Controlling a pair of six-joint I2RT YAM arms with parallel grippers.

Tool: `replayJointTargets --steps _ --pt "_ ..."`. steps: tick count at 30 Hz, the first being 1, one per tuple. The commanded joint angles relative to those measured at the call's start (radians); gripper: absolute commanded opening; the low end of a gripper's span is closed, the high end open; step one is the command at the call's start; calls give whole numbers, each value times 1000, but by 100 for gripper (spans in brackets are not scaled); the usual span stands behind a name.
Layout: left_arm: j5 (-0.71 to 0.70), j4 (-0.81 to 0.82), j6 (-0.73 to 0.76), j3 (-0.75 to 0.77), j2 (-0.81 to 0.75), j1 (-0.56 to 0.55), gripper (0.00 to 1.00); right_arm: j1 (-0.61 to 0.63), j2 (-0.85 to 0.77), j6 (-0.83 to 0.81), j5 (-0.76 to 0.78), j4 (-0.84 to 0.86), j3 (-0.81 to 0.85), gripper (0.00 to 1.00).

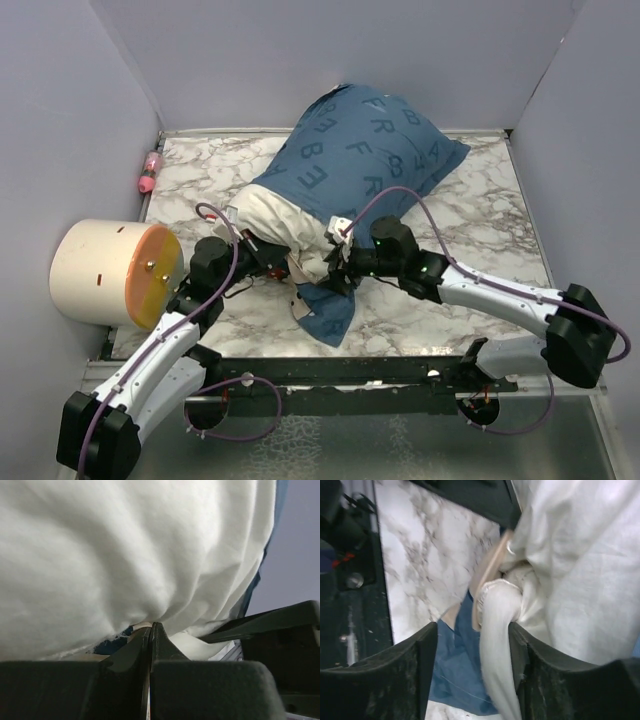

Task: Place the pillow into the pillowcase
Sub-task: Stuff the pillow into the pillowcase.

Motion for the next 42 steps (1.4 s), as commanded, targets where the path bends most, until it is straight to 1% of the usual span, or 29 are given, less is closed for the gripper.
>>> replayJointTargets --steps 1,5,6,8,10,12,16,19,22,24,26,27,28,29,31,32,33,34,36,38,42 --pt "60 94 41 -1 -39 12 0 11 -109 -35 -92 -126 107 58" --pt "97 102 40 -22 -51 12 0 12 -114 -70 -199 -140 206 59" --pt "103 105 40 -24 -53 12 0 12 -108 -76 -222 -129 230 61" --pt "111 106 43 -30 -60 11 0 14 -66 -92 -223 -106 288 68" --pt "117 105 43 -36 -69 12 0 19 10 -117 -176 -115 374 73" --pt "120 105 35 -48 -82 12 0 21 103 -132 -113 -128 468 74" --pt "120 99 21 -73 -123 12 0 39 267 -141 -64 -145 660 74" --pt "120 97 4 -95 -159 11 0 49 397 -122 12 -199 794 73" --pt "118 82 -7 -104 -196 12 0 50 496 -103 91 -249 867 71" --pt "113 59 -8 -102 -220 13 0 50 534 -103 148 -278 871 67" --pt "113 34 -4 -90 -240 13 0 51 547 -111 193 -295 839 62" --pt "113 22 -1 -81 -246 12 0 51 548 -113 213 -297 811 59" --pt "112 11 6 -69 -249 13 0 49 545 -114 229 -294 781 54" --pt "113 -4 18 -53 -247 13 0 48 536 -119 263 -295 745 44" --pt "104 -52 59 -9 -240 13 0 25 516 -123 339 -301 671 22" --pt "90 -95 93 22 -236 13 0 2 505 -116 365 -310 631 13" --pt "70 -148 139 57 -233 13 0 -25 489 -110 386 -323 590 7" --pt "42 -206 189 93 -230 13 0 -54 471 -106 409 -334 546 4" --pt "-15 -319 279 171 -215 13 0 -115 425 -93 438 -355 452 2" --pt "-55 -399 343 234 -188 13 0 -158 389 -66 432 -383 372 1" --pt "-153 -514 445 352 -114 15 0 -174 359 -8 383 -427 259 1"
